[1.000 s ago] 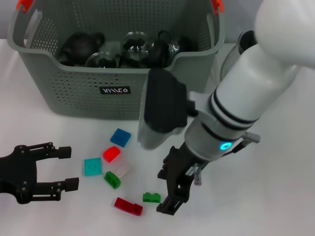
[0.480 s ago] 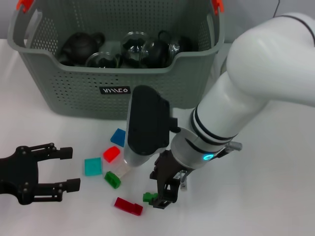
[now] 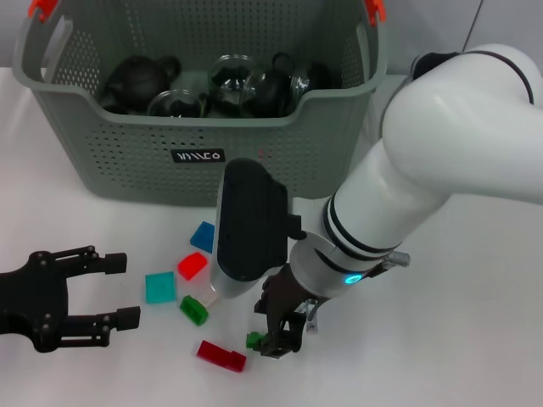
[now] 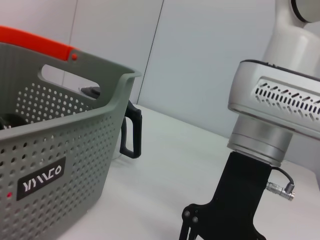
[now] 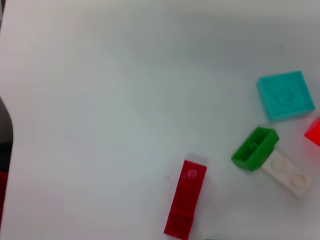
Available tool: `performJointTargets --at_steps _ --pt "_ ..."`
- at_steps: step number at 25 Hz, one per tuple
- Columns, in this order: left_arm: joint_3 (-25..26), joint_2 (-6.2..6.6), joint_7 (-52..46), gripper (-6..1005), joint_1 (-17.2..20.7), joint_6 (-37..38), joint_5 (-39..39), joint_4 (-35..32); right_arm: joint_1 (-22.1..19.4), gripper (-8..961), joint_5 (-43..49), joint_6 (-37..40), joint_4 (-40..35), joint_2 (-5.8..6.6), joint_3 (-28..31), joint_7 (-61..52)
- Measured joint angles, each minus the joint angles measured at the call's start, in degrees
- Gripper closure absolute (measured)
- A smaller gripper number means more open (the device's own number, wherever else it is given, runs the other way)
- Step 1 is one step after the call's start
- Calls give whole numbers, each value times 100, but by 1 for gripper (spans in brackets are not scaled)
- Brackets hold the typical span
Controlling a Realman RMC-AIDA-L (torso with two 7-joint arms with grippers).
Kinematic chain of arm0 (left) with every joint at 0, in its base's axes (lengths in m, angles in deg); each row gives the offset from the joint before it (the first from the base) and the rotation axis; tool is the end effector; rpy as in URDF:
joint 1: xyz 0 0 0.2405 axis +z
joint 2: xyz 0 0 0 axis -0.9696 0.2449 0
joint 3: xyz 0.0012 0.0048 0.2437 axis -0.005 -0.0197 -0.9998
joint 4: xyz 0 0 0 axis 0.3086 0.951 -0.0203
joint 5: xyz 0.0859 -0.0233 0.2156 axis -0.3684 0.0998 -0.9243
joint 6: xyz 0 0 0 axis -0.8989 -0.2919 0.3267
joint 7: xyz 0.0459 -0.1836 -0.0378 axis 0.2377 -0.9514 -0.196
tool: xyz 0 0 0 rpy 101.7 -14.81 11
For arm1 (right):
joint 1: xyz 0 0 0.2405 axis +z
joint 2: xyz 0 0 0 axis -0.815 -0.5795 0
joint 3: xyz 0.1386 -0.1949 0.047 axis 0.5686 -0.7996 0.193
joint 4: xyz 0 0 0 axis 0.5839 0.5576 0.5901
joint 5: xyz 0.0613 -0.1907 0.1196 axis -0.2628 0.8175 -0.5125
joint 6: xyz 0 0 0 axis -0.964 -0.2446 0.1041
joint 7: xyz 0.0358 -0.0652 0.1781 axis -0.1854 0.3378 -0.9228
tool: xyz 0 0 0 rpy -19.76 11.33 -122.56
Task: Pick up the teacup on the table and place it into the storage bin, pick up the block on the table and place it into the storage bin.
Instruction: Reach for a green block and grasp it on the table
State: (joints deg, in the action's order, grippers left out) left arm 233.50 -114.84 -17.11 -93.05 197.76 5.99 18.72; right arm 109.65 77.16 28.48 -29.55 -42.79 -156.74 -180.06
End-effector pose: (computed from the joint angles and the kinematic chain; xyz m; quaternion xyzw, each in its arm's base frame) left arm -0.3119 0.2673 0.0251 -0.9396 -0.2146 -0.2444 0.1069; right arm 0.1007 0.3201 -0.2132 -0.9762 -0.0030 -0.2169 0.0065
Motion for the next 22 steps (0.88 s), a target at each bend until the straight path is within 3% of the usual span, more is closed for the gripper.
performJointTargets --at_steps 4,22 --pt "0 0 8 170 0 -8 11 0 -4 487 -14 -65 2 -3 -89 -5" --pt "0 -14 38 170 0 -34 15 1 -9 506 -148 -94 82 -7 -179 26"
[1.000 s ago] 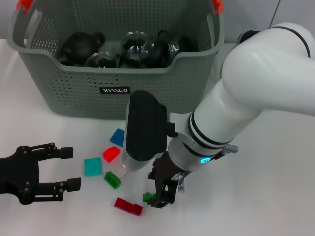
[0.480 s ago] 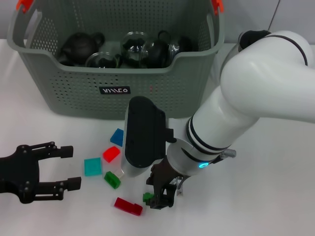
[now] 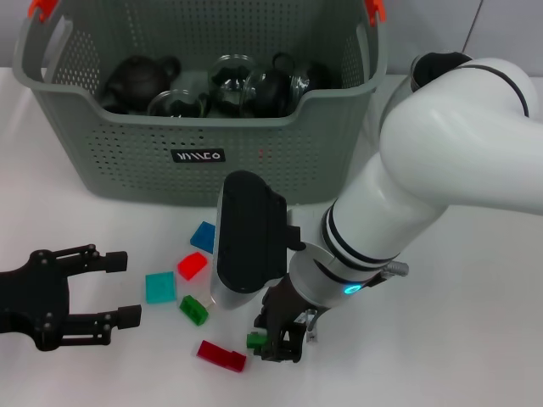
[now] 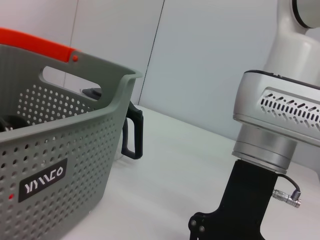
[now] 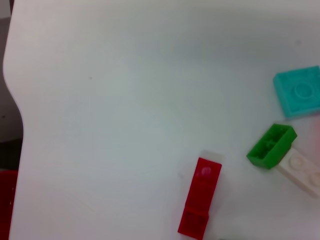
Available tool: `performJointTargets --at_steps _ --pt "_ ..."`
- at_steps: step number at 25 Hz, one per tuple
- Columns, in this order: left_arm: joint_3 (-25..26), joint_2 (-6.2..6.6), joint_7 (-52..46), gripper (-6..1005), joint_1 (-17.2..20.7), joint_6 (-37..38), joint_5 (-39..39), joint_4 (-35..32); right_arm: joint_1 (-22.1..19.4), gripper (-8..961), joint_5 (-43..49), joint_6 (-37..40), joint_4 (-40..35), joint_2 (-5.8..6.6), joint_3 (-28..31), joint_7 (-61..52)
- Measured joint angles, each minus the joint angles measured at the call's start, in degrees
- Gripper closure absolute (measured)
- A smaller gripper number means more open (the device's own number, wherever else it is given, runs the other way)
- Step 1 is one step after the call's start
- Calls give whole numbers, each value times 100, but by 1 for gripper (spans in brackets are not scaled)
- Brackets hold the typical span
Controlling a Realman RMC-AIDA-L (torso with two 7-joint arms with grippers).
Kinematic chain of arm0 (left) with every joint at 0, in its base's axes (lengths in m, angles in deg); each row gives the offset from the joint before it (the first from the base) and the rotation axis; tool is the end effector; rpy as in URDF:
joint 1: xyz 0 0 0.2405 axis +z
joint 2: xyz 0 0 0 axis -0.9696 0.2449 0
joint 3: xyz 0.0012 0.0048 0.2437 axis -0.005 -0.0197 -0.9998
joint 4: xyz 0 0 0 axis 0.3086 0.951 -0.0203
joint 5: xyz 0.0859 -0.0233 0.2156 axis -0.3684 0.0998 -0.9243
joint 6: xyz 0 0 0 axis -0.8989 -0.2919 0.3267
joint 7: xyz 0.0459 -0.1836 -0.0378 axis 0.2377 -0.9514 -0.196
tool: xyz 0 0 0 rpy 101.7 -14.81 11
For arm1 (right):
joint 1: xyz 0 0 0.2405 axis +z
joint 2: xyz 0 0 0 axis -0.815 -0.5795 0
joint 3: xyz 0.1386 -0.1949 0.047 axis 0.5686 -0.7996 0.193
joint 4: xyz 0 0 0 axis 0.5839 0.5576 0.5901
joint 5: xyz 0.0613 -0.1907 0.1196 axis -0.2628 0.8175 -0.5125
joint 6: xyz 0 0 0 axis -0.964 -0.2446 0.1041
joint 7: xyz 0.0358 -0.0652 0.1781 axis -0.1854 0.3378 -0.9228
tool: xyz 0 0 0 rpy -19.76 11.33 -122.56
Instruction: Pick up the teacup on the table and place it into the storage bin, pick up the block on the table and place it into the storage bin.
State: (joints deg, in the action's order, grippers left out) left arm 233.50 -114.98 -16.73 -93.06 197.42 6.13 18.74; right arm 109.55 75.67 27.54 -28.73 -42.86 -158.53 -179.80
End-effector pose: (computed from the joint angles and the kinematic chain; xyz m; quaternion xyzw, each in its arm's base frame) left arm -0.3119 0.2684 0.0243 -0.9398 -0.2119 -0.2445 0.1103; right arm 0.1054 0.3140 -0.2183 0.9759 0.0029 0.2180 0.0021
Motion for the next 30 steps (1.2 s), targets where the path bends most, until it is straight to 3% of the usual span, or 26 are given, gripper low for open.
performJointTargets --at_steps 4,9,15,20,23,30 --pt "0 0 0 170 0 -3 0 0 -4 509 -5 -5 0 0 -42 0" --pt "0 -17 -1 170 0 -53 -7 0 -4 674 -11 -16 -2 0 -128 -9" --pt "0 -18 -1 170 0 -54 -8 0 -4 772 -11 42 -59 14 -134 -56" --pt "0 -15 -1 170 1 -43 -7 0 -16 773 1 122 -186 71 -42 -159" --pt "0 6 -1 170 6 -19 -5 2 -103 774 103 340 -497 132 332 -224" --pt "5 27 -3 170 6 0 0 19 -334 776 521 1246 -1656 127 1849 -246"
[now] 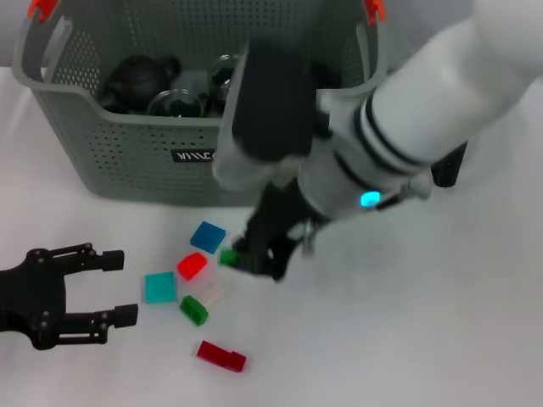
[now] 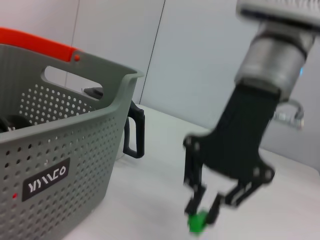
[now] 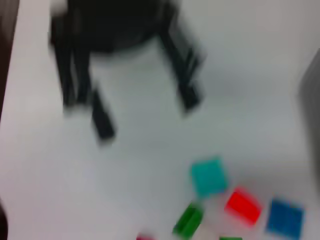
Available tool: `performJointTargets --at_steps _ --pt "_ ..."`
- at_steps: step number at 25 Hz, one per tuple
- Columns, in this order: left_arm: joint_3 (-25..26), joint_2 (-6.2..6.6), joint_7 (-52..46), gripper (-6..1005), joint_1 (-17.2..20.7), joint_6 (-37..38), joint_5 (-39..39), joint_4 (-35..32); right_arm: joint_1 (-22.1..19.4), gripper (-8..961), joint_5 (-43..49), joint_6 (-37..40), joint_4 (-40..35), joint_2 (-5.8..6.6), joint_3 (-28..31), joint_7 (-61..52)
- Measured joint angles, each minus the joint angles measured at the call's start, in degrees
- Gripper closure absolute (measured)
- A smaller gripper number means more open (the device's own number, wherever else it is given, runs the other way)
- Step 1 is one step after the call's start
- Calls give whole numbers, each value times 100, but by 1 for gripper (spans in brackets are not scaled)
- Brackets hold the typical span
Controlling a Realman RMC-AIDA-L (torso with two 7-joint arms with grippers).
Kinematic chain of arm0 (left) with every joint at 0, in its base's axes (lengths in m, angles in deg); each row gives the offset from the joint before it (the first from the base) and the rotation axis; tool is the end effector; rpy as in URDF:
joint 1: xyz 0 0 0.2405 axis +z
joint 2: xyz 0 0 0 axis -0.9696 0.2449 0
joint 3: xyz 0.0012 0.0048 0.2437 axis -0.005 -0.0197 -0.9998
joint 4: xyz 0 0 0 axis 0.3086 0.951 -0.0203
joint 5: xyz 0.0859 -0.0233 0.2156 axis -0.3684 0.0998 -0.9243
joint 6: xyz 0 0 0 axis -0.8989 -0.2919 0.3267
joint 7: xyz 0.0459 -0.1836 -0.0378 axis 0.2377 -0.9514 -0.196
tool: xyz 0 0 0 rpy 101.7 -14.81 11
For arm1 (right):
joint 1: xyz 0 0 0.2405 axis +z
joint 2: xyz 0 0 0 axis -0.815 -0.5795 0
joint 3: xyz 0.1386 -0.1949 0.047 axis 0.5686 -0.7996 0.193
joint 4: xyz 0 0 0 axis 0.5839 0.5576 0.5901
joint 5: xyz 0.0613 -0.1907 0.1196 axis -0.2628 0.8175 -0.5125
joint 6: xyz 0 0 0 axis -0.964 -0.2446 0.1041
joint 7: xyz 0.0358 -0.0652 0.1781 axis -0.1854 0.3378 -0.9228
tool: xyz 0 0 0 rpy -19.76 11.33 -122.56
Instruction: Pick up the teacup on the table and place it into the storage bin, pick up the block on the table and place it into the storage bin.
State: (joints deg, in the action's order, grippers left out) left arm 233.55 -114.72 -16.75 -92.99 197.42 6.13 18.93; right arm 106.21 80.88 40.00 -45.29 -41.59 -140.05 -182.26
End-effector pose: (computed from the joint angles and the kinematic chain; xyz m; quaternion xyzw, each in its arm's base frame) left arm -0.3131 0.2687 0.0267 -0.9403 -0.2112 -0.2418 0.1126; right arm 0.0392 0.3440 -0.1502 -0.9896 0.0290 -0.1347 0.0411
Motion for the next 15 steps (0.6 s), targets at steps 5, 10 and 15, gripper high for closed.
performJointTargets --at_steps 5,10,15 --pt "3 0 4 170 -13 0 1 16 63 777 -32 91 -724 -8 729 -17" --pt "4 -7 7 170 -29 0 1 25 294 776 65 -384 -719 -3 1306 14" --pt "4 -9 9 170 -32 2 0 25 495 776 444 -1148 -182 3 1668 -28"
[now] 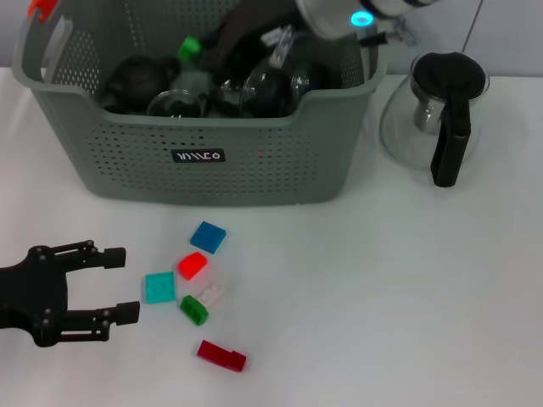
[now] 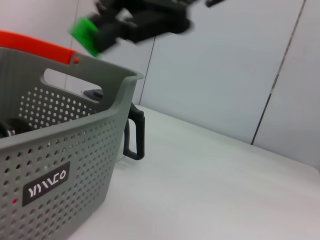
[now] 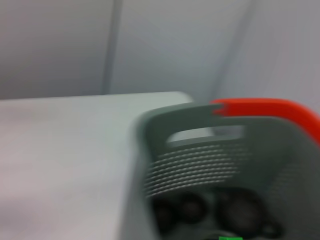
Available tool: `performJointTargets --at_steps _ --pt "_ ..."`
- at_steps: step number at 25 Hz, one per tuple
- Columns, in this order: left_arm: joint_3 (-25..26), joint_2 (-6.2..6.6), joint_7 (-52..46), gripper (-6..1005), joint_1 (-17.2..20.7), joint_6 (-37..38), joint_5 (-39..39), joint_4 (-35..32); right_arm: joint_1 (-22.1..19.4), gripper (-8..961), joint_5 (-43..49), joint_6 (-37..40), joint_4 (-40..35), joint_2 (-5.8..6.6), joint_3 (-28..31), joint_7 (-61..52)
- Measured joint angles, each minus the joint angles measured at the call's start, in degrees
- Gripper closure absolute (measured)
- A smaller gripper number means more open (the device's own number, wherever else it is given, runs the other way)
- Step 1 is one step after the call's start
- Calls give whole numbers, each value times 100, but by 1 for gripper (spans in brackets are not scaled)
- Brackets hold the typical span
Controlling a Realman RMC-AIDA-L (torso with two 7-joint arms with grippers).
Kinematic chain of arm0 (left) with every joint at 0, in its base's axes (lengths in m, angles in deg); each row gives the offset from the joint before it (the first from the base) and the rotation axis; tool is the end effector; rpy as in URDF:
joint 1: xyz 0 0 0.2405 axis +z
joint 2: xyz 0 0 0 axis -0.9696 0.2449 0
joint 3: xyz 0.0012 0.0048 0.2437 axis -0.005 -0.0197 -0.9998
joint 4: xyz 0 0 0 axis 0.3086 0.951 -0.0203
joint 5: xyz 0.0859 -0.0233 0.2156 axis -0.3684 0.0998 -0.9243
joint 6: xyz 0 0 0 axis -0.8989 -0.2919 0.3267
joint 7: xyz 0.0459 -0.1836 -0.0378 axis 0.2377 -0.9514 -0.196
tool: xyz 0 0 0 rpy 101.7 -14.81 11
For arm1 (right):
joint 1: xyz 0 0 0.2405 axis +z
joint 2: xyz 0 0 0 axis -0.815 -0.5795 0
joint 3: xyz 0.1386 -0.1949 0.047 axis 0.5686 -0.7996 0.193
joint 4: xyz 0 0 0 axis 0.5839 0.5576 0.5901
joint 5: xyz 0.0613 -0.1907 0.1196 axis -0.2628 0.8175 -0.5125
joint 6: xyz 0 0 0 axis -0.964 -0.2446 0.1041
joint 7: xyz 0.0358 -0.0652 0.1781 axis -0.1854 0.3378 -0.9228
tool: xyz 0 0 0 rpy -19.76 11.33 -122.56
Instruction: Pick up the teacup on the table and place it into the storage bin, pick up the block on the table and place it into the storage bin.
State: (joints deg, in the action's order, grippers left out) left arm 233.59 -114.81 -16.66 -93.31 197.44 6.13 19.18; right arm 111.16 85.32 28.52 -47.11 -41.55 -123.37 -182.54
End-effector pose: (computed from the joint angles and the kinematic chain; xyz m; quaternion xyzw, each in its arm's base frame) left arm -0.3112 0.2708 0.0270 -0.9414 -0.2066 -0.2417 0.1130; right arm -0.0368 0.4320 -0.0825 -0.9773 0.0422 0.0191 0.2066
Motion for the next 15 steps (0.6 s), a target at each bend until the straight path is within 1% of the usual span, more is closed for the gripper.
performJointTargets --at_steps 4,8,13,15 --pt "0 -8 1 170 -16 3 0 -2 192 777 157 -658 736 12 278 -24" --pt "-1 -9 2 170 -39 5 0 -27 424 777 217 -899 1400 18 601 24" --pt "-1 -8 2 170 -51 7 0 -17 522 776 222 -1033 1759 33 829 51" --pt "-1 -8 0 170 -59 7 0 -15 489 748 222 -1113 1768 34 837 53"
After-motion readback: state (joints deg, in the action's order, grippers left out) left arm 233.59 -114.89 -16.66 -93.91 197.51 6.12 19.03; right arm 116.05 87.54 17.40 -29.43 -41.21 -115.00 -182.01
